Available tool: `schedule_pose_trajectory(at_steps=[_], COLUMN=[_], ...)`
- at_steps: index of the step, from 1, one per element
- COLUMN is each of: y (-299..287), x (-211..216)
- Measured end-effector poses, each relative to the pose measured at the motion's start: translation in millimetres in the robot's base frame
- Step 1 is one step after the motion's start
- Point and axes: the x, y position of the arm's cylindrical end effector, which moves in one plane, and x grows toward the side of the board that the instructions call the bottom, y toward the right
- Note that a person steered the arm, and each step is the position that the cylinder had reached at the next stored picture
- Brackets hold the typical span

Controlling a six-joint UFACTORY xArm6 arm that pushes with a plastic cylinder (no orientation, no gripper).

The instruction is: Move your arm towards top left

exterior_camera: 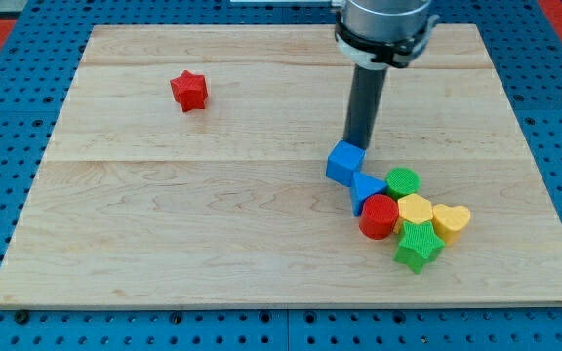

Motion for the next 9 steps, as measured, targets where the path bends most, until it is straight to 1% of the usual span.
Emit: schedule_pose_trajectory(at_steps=[1, 2, 3, 4, 5, 6, 7, 9], y=[-15, -31, 8, 42, 40, -13, -50, -51], x=[-29, 3, 18, 7, -82, -167, -197, -207])
